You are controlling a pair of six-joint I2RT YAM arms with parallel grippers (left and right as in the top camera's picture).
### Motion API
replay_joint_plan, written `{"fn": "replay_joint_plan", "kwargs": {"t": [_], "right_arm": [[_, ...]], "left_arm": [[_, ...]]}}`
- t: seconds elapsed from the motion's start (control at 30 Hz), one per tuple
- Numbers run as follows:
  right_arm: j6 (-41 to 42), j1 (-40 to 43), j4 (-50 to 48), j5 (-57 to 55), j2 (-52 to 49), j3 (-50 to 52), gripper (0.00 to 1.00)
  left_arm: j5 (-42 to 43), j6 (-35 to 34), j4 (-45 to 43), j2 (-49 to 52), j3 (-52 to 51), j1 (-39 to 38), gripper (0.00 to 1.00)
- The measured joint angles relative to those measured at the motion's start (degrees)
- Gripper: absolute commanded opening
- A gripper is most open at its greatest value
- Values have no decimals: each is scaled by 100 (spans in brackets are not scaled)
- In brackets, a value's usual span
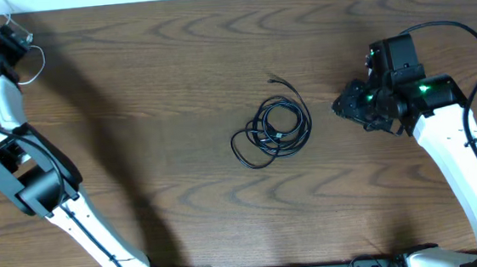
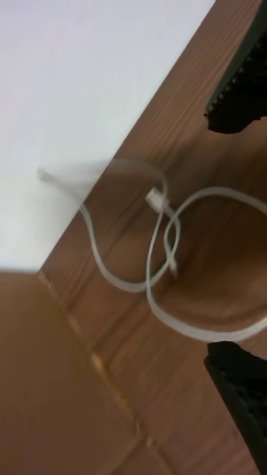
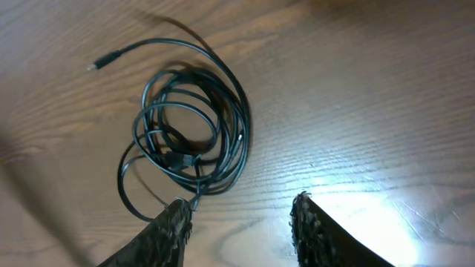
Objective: Untangle cables
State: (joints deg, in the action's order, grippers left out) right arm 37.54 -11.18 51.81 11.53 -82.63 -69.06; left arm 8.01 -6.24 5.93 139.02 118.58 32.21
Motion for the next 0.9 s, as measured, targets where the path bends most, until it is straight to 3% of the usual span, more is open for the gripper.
{"fn": "replay_joint_plan", "kwargs": {"t": [0.13,0.23,0.4,0.6,0.9], "right_arm": [[0,0,111,2,0,0,44],[2,0,192,-2,-2,0,51],[-122,0,243,-9,-2,0,76],[-428,2,238,-7,-4,0,99],[-623,0,225,-26,-9,0,99]], "left_arm": [[74,0,59,0,0,-286,95],[109,0,273,0,0,-529,95],[525,-9,1198,-160,-7,-942,96],[1886,-66,3169,-1027,-17,-1488,96],[2962,-122,6290,-1921,33,-2544,96]]}}
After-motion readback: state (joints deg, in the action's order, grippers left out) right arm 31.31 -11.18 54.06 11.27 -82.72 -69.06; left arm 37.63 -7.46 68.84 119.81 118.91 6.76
